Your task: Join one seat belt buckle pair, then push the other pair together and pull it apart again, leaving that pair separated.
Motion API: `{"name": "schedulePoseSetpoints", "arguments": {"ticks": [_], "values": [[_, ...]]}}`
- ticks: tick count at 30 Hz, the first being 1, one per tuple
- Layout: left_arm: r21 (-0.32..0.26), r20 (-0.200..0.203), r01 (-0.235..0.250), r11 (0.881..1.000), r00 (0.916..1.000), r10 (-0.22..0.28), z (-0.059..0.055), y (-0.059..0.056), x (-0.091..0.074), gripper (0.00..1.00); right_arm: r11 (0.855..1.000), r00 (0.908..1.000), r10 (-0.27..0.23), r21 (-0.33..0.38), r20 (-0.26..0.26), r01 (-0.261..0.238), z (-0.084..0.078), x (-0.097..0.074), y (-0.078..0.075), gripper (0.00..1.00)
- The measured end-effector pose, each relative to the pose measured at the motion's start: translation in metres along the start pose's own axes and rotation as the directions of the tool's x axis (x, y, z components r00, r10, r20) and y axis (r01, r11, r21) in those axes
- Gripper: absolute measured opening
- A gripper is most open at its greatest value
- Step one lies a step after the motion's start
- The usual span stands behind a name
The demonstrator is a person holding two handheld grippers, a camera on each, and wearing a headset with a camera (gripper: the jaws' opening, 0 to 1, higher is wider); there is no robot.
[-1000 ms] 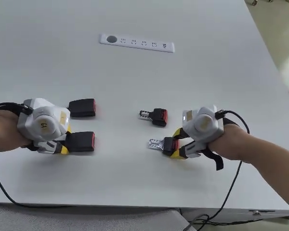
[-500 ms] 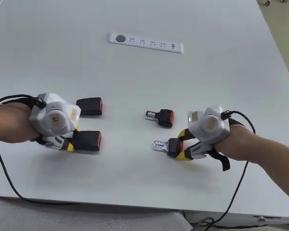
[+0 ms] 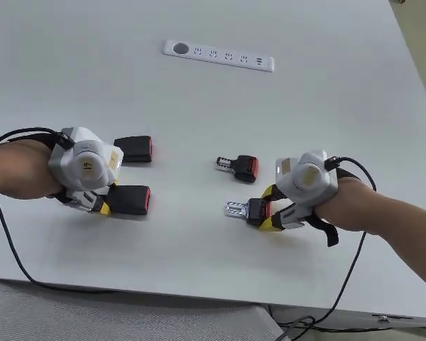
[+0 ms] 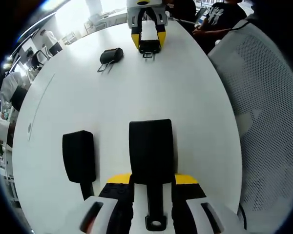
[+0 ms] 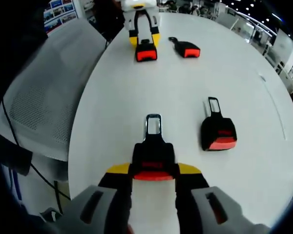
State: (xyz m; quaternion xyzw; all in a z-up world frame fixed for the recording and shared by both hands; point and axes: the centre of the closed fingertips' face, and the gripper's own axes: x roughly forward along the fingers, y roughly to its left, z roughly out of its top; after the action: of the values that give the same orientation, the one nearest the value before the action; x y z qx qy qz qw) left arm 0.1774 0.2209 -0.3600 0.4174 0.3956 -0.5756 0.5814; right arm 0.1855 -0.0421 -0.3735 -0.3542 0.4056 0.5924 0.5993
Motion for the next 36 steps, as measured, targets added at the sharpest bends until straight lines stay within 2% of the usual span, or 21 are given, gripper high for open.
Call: {"name": "schedulePoseSetpoints", "arguments": {"ticks": [5,11,17,21,26,36], "values": [[-0.014,0.008,0.006,1.0,1.0,-0.006,0.0,0.0,0.0,0.3,1.0,0.9997,0.013,-0.006,-0.018,-0.013,0.0,0.0,-0.002,0.33],[-0.005,-0.021,0.007,1.0,0.9997,-0.007,0.0,0.0,0.001,0.3,1.0,0.9993,0.003,-0.015,-0.038,-0.004,0.002,0.001,-0.003,0.34],[-0.015,-0.022,-0.002,1.0,0.9998,0.002,-0.002,0.002,0.003,0.3,1.0,0.9974,-0.002,-0.026,-0.072,0.001,0.004,0.002,-0.003,0.34],[-0.018,-0.037,0.003,1.0,0.9993,-0.003,-0.003,0.004,0.005,0.3,0.999,0.9959,-0.005,-0.034,-0.091,0.002,0.008,0.003,-0.002,0.34],[-0.019,-0.048,-0.004,1.0,0.9988,0.003,-0.004,0.005,0.006,0.3,0.999,0.9974,-0.016,-0.044,-0.07,0.013,0.022,0.009,0.002,0.34],[-0.018,-0.045,-0.009,1.0,0.999,0.008,-0.005,0.006,0.008,0.3,0.997,0.9991,-0.041,-0.058,-0.013,0.041,0.056,0.024,0.011,0.34]]}}
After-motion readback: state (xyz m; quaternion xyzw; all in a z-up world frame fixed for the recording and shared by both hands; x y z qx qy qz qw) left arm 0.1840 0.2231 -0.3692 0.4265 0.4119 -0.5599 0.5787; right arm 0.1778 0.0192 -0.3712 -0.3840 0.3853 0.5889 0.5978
